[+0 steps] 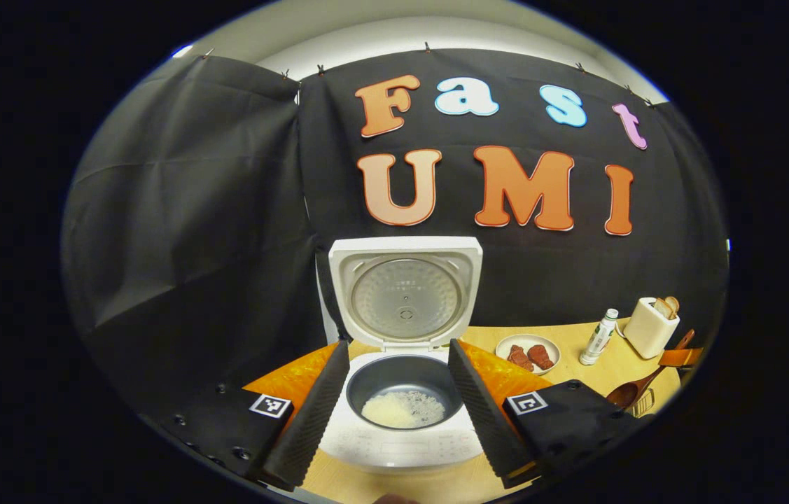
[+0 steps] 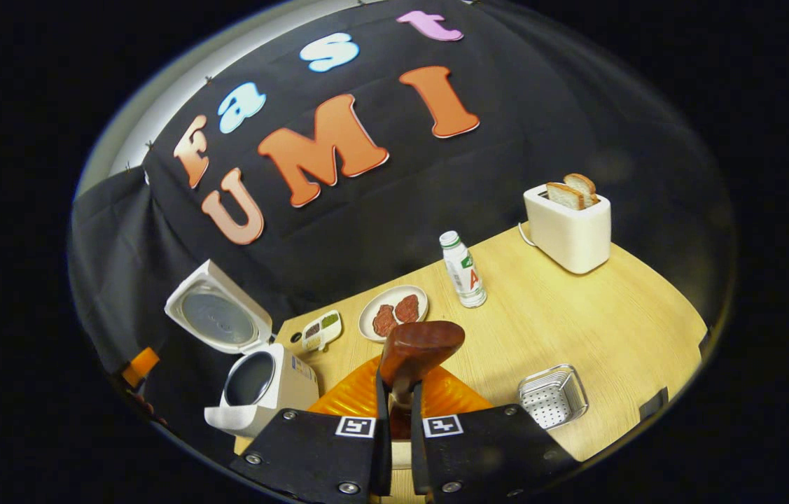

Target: Close the left gripper, press the button to open the rice cooker; take a wooden spoon from the chopstick holder with the right hand, scoop a spoonful of rice and pour it into the rice cooker, then put the wooden spoon back into the chopstick holder.

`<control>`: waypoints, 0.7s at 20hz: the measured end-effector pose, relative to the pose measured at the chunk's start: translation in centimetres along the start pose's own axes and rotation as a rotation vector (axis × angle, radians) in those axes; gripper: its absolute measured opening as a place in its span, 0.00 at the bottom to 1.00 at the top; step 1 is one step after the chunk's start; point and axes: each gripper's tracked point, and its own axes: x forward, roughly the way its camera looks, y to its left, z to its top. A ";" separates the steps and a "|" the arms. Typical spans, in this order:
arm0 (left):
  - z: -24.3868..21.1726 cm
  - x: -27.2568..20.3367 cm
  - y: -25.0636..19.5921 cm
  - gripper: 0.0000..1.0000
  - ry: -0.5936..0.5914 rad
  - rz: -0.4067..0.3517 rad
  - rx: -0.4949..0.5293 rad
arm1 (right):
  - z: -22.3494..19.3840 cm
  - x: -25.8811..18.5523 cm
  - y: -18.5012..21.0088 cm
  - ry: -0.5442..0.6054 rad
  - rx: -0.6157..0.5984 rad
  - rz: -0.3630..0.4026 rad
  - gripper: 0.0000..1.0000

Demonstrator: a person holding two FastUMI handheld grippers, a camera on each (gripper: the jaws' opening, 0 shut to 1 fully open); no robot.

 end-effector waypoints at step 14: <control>-2.5 0.9 4.8 0.92 0.057 0.054 -0.020 | -7.2 4.4 2.5 -0.032 -0.705 -0.116 0.11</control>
